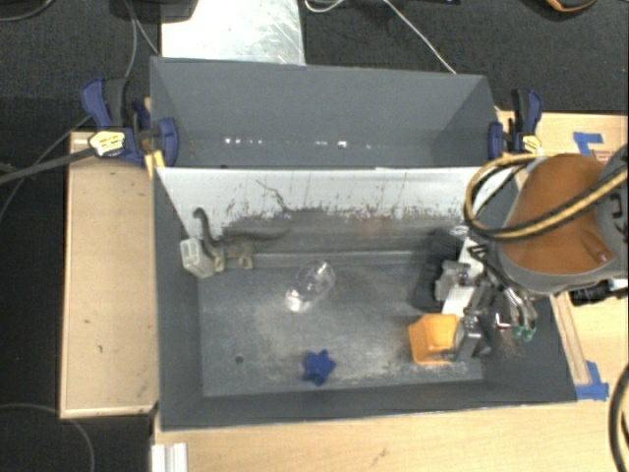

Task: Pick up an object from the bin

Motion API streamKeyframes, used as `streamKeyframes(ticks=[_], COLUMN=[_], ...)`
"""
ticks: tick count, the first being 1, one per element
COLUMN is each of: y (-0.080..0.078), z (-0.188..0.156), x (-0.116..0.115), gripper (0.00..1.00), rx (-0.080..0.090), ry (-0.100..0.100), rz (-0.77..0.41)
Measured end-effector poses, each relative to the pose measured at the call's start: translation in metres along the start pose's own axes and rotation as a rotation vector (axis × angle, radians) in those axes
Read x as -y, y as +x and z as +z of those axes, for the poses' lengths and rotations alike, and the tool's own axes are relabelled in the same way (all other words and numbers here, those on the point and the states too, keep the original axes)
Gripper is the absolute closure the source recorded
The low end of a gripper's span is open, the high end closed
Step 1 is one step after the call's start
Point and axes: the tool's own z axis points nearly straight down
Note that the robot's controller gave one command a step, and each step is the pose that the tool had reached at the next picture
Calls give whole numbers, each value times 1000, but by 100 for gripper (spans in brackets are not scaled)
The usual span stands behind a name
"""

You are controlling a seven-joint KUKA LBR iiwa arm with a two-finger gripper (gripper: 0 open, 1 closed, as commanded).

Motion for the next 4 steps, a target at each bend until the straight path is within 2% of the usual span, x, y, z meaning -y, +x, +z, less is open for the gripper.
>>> streamKeyframes(ticks=[1, 2, 4], y=[-14, 16, 21], z=[14, 61, 54], x=[0, 12, 13], gripper=[0, 100, 100], rx=[6, 1, 1], ry=[2, -4, -4], rz=[-210, 36, 6])
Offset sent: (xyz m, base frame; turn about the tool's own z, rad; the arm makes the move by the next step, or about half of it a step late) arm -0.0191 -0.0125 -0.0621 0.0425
